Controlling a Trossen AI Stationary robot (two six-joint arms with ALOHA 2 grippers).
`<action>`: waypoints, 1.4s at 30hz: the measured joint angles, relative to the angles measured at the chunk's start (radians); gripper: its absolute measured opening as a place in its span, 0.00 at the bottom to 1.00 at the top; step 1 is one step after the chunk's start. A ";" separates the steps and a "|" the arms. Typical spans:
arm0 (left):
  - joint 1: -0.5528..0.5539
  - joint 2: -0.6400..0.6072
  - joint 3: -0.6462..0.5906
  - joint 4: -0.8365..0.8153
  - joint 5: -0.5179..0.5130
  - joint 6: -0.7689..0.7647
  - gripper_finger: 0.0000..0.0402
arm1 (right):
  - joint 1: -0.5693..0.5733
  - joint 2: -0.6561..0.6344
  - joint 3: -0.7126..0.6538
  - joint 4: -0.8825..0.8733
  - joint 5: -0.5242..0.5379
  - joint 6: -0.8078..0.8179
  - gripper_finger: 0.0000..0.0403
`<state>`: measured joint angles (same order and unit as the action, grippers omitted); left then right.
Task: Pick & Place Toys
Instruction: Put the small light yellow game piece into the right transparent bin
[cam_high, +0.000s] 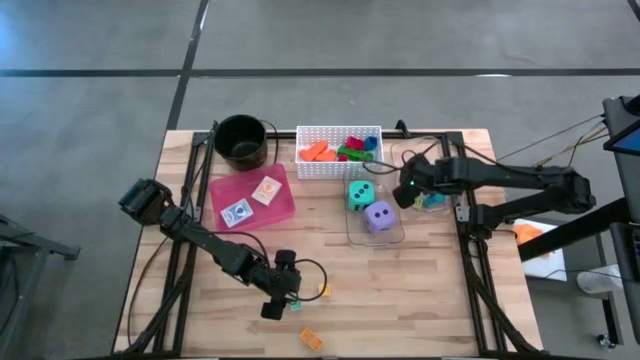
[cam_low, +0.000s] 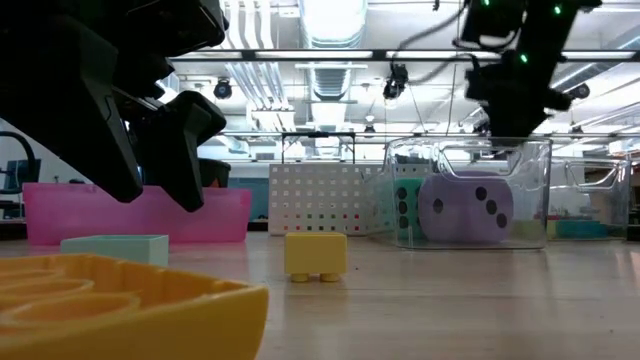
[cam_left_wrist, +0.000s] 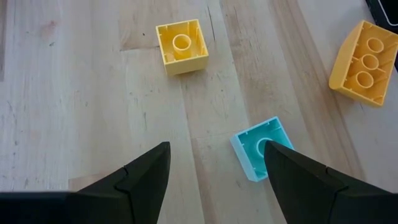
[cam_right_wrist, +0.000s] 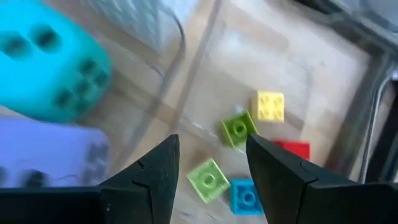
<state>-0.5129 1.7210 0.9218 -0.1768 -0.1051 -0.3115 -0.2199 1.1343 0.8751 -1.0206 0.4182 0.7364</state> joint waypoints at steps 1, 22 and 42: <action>0.000 0.000 0.000 0.000 0.000 -0.001 0.66 | 0.004 0.000 0.024 0.000 -0.002 0.000 0.47; -0.006 0.000 0.000 0.026 0.000 -0.060 0.66 | 0.716 0.016 -0.054 0.786 0.132 -0.165 0.47; -0.005 0.000 0.000 0.026 0.000 -0.026 0.66 | 0.835 0.559 -0.128 1.635 0.102 -0.440 0.47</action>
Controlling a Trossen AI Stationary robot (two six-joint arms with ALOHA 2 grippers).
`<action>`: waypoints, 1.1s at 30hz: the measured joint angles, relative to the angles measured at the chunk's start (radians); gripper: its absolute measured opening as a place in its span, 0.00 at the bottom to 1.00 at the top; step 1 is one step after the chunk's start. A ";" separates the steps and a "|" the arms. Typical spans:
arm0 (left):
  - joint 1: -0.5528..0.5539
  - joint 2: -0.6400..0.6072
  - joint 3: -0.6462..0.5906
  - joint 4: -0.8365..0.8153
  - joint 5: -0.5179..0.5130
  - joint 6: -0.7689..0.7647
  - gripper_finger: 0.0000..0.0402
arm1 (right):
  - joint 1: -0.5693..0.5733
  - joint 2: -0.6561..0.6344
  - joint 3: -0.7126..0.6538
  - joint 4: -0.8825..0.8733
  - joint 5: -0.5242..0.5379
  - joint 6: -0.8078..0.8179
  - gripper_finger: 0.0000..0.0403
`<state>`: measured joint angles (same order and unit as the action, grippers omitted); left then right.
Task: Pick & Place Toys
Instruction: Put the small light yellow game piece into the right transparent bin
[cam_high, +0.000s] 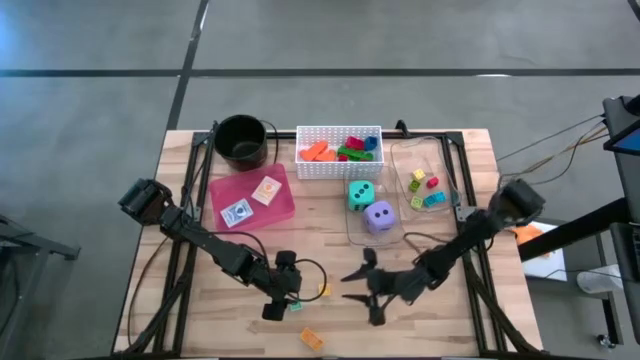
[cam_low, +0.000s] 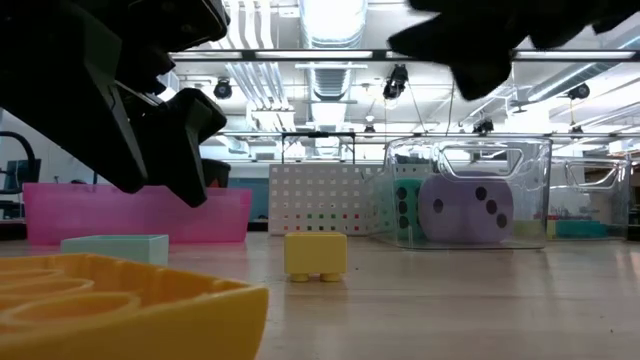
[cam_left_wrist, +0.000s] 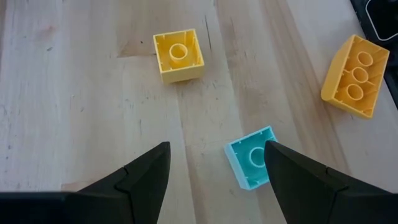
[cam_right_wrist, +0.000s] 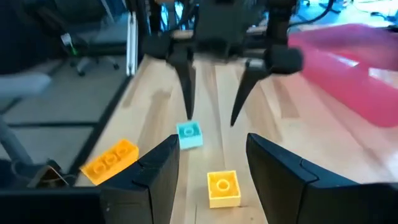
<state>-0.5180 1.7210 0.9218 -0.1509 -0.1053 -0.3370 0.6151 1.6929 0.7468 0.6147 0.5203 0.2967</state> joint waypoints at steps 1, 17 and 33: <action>0.000 0.000 0.000 -0.001 0.000 0.000 0.66 | -0.001 0.031 0.022 -0.010 0.000 -0.007 0.47; 0.001 0.000 0.000 -0.003 0.000 0.000 0.66 | -0.065 0.308 0.386 -0.492 -0.001 0.042 0.47; 0.001 0.000 0.000 -0.004 0.000 0.000 0.66 | -0.128 0.436 0.636 -0.775 -0.181 0.032 0.47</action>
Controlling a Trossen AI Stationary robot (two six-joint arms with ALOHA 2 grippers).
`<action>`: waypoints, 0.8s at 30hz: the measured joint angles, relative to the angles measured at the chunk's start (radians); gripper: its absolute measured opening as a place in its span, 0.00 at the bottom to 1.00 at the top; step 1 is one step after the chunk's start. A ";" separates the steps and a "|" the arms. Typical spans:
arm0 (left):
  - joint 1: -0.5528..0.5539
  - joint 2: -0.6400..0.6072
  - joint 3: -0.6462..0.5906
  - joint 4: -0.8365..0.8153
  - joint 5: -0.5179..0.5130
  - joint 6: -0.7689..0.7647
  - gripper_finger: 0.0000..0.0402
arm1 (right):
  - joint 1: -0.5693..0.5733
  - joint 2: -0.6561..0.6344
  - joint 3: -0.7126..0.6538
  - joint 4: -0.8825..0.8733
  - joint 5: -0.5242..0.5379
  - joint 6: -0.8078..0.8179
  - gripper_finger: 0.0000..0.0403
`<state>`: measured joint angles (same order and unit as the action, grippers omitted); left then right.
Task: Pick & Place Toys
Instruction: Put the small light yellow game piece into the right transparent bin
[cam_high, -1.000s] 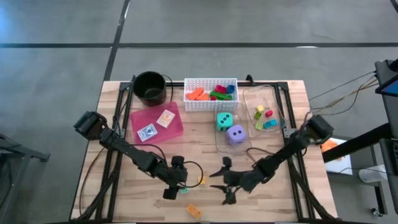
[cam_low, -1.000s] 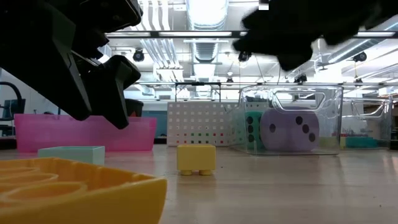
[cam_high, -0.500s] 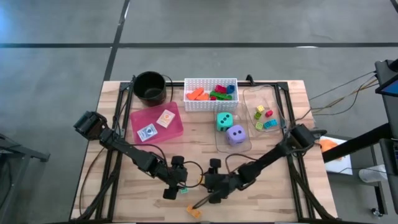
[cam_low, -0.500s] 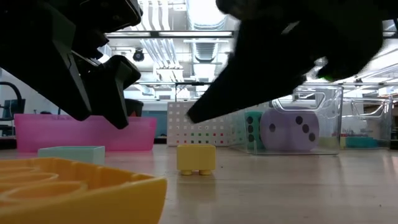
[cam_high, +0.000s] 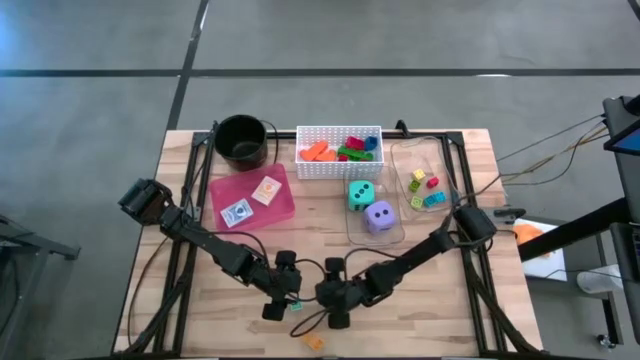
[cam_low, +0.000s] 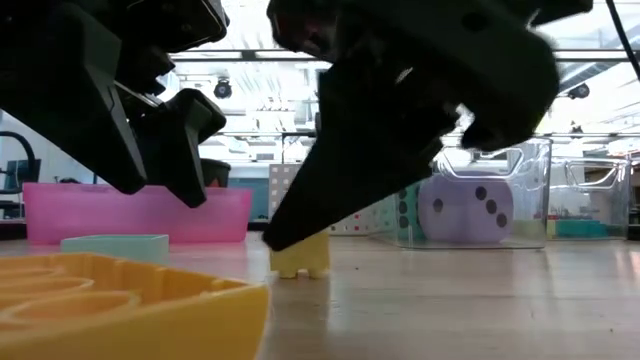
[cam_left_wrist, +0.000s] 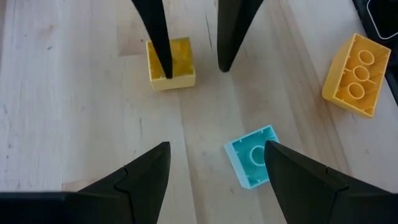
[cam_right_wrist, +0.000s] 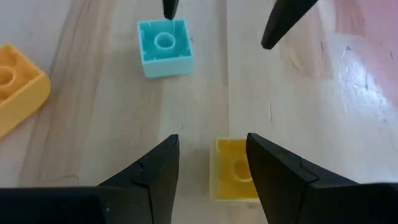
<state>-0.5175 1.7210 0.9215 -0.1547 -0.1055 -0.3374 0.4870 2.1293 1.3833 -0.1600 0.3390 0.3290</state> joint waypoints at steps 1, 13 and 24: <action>0.000 0.000 0.000 0.000 0.000 0.000 0.66 | 0.000 -0.006 0.007 -0.024 0.000 -0.001 0.47; 0.000 0.000 0.000 0.000 0.000 -0.001 0.66 | -0.017 -0.043 -0.013 -0.098 0.007 0.066 0.47; 0.000 0.000 0.000 0.000 0.000 -0.003 0.66 | -0.025 -0.043 -0.059 -0.081 0.000 0.101 0.47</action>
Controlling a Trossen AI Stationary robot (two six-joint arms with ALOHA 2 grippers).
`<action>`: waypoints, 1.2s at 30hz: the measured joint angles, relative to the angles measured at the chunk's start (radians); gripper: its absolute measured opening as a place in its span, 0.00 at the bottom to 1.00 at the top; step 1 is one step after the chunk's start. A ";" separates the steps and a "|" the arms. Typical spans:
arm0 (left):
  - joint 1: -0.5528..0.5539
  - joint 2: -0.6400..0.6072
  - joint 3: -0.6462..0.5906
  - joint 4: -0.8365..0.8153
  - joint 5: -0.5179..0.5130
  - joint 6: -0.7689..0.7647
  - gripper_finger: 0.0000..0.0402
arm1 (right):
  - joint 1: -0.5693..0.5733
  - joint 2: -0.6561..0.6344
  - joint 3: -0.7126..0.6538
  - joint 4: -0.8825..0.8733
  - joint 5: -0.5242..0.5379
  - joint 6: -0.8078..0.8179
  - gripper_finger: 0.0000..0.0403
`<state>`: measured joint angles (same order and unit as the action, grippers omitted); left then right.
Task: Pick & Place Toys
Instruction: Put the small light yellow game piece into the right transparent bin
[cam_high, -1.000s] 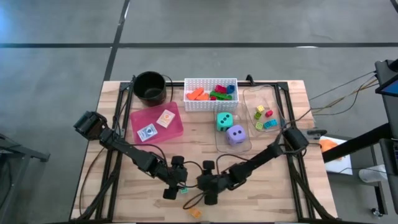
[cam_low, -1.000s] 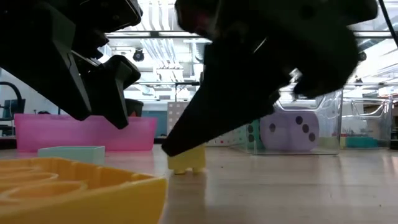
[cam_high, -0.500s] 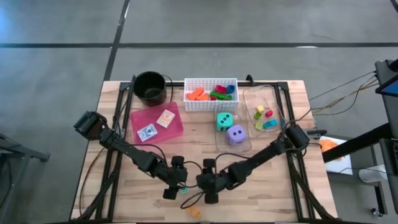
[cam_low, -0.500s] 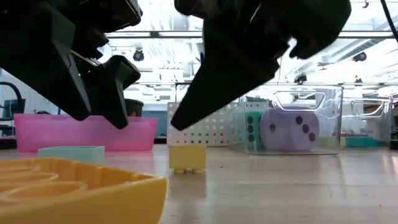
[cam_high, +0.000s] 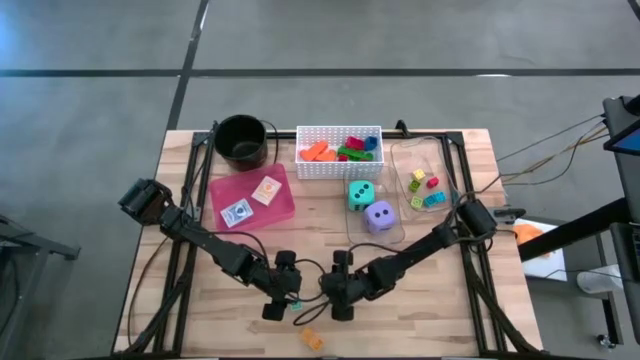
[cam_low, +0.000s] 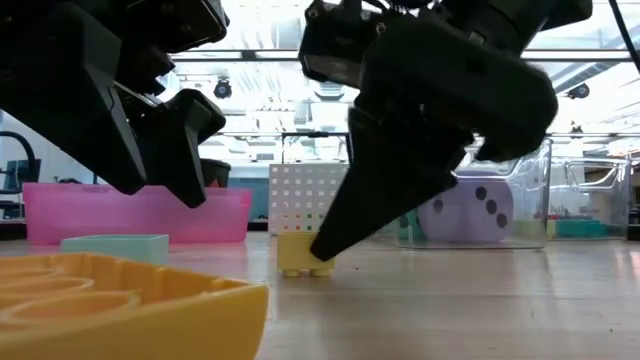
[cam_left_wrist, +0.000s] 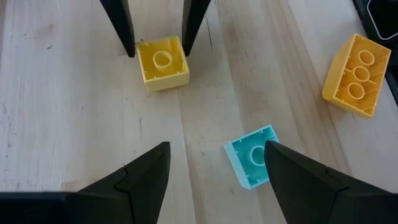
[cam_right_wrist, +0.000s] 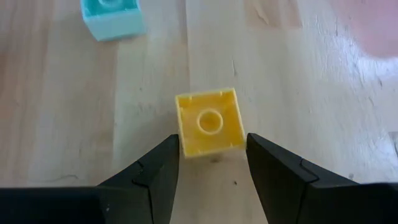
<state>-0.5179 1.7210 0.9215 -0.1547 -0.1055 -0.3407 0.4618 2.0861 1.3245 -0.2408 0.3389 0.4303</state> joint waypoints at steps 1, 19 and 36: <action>0.000 0.000 0.000 0.000 0.000 0.000 0.66 | 0.000 0.000 -0.003 -0.001 0.000 0.000 0.47; 0.000 0.000 0.000 0.001 0.000 0.003 0.66 | -0.006 0.035 -0.022 0.106 0.000 -0.007 0.47; 0.000 0.000 0.000 0.001 0.000 0.003 0.66 | -0.017 0.072 -0.020 0.184 0.000 -0.029 0.42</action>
<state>-0.5175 1.7210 0.9215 -0.1537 -0.1055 -0.3378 0.4450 2.1578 1.3048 -0.0566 0.3390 0.4011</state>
